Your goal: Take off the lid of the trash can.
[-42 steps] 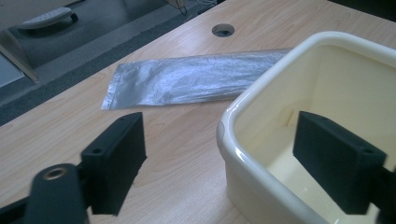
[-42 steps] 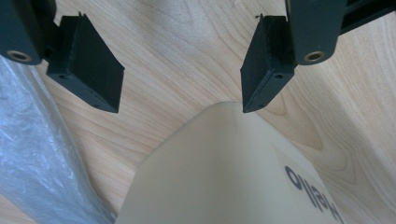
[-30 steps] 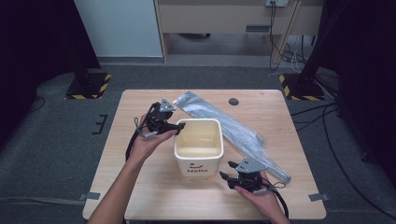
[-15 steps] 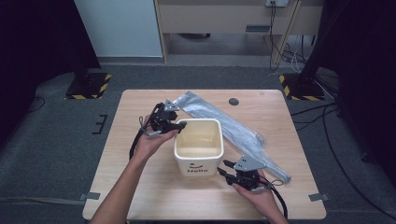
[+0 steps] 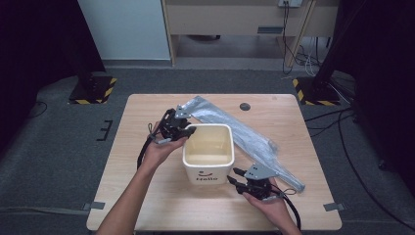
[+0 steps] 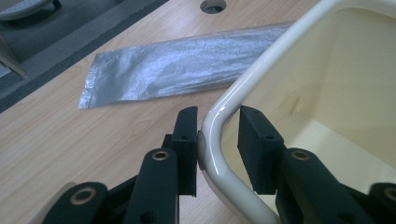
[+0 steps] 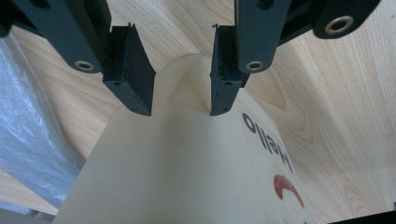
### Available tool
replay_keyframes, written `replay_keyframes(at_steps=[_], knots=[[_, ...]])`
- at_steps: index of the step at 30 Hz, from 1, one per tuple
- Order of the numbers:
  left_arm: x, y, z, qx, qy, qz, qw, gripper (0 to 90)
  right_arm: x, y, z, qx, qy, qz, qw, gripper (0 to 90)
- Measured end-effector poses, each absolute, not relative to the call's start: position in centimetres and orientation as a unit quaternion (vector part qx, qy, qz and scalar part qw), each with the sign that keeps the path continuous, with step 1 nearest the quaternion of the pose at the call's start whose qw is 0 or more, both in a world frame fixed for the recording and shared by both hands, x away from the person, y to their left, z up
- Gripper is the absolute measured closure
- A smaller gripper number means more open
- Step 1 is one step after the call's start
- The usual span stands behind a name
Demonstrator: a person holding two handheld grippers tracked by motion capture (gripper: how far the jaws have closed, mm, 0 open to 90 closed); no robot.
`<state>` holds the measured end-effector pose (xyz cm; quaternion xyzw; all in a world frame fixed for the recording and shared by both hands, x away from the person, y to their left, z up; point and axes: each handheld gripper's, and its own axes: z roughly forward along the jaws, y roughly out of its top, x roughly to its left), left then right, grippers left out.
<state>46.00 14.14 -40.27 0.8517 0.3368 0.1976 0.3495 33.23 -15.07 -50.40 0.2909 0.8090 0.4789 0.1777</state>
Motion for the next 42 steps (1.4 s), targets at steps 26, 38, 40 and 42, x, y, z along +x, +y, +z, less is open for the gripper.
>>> replay_keyframes(at_steps=[26,38,40,42], knots=[[44.2,16.1,-36.1,0.84,0.318,0.193,0.395,73.5,33.2,-14.4,-50.6,0.285,0.813,0.476,0.178,55.4],[42.3,17.2,-34.1,0.836,0.301,0.189,0.418,74.1,33.2,-14.3,-50.7,0.29,0.81,0.478,0.178,55.4],[42.1,17.2,-33.9,0.836,0.3,0.189,0.419,74.1,33.2,-14.3,-50.7,0.29,0.811,0.476,0.178,55.6],[41.8,17.4,-33.8,0.834,0.303,0.189,0.422,74.1,33.1,-14.2,-50.7,0.288,0.811,0.478,0.177,55.7]])
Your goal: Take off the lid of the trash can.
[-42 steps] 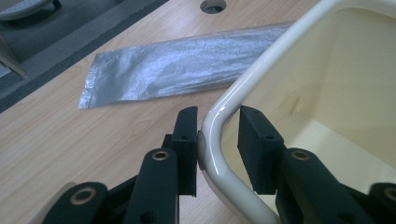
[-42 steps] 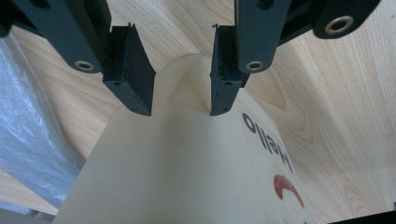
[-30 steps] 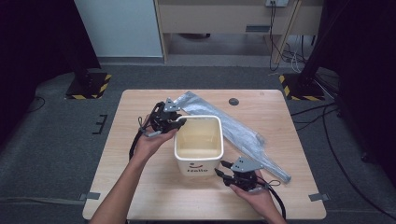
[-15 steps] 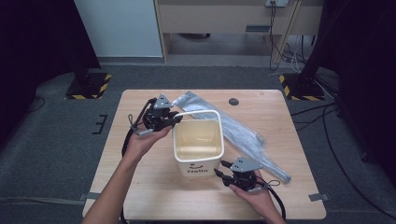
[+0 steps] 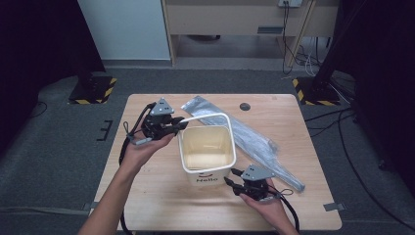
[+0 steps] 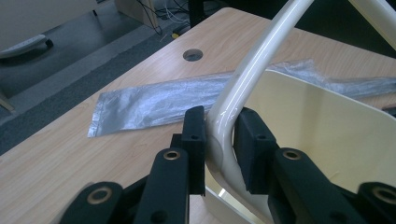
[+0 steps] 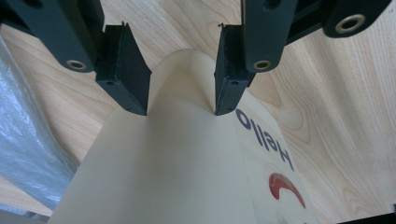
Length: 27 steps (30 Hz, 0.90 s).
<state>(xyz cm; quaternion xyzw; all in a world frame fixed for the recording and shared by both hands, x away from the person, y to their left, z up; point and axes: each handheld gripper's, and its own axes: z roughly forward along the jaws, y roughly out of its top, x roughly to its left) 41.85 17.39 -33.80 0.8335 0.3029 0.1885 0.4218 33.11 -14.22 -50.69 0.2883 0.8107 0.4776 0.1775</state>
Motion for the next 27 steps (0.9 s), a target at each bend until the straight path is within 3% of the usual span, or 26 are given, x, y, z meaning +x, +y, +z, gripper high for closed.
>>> replay_keyframes(at_steps=[11,27], knots=[[41.2,20.3,-33.3,0.799,0.369,0.204,0.428,74.1,32.9,-13.8,-50.8,0.278,0.816,0.476,0.174,53.3],[41.4,23.9,-33.2,0.77,0.406,0.225,0.439,74.3,33.2,-15.3,-50.6,0.296,0.81,0.473,0.183,51.1]])
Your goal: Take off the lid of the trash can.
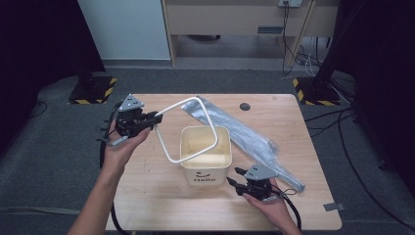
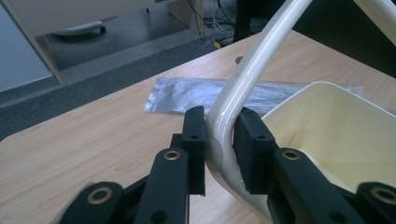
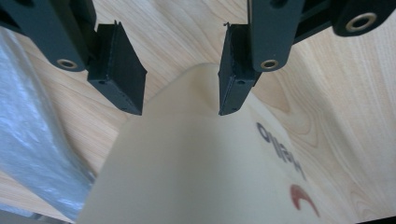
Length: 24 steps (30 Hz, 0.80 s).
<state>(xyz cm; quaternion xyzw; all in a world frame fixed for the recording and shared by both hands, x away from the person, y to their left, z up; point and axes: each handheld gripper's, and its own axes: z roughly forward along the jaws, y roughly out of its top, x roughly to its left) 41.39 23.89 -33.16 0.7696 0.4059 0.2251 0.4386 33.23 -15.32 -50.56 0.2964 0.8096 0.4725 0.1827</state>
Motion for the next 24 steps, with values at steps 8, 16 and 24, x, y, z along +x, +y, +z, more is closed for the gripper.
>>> replay_keyframes(at_steps=[8,16,24], knots=[[41.5,25.3,-33.3,0.76,0.422,0.23,0.438,74.4,33.6,-16.3,-50.5,0.311,0.803,0.472,0.188,51.2],[41.5,26.6,-33.5,0.749,0.438,0.238,0.437,74.4,33.7,-16.9,-50.4,0.317,0.801,0.47,0.19,51.3],[41.4,28.0,-33.8,0.743,0.451,0.237,0.435,74.5,33.8,-17.4,-50.4,0.323,0.798,0.47,0.194,51.6]])
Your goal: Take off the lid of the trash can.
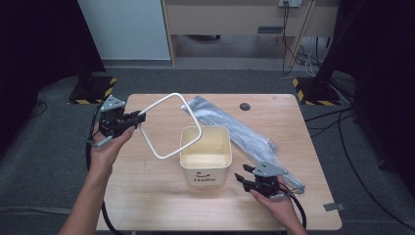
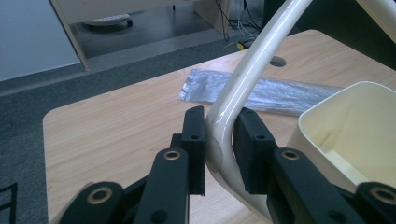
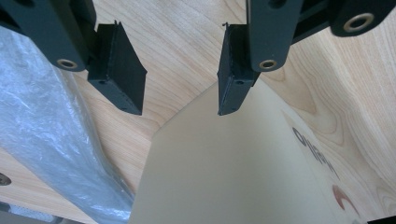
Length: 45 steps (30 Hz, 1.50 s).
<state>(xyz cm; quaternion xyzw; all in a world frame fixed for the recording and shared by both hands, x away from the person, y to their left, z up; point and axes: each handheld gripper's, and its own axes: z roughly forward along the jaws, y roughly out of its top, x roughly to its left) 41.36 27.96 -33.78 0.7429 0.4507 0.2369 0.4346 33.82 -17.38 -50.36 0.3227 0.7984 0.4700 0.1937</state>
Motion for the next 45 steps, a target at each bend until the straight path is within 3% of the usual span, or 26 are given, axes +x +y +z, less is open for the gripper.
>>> replay_keyframes(at_steps=[13,29,45], knots=[[41.7,30.5,-34.3,0.736,0.467,0.242,0.426,74.5,34.0,-18.1,-50.4,0.329,0.795,0.469,0.199,51.6],[42.8,34.6,-39.5,0.732,0.509,0.231,0.391,74.5,34.1,-18.6,-50.7,0.338,0.795,0.46,0.204,52.0],[44.4,34.1,-44.2,0.757,0.516,0.208,0.343,74.5,34.2,-18.8,-51.2,0.342,0.798,0.453,0.206,51.9]])
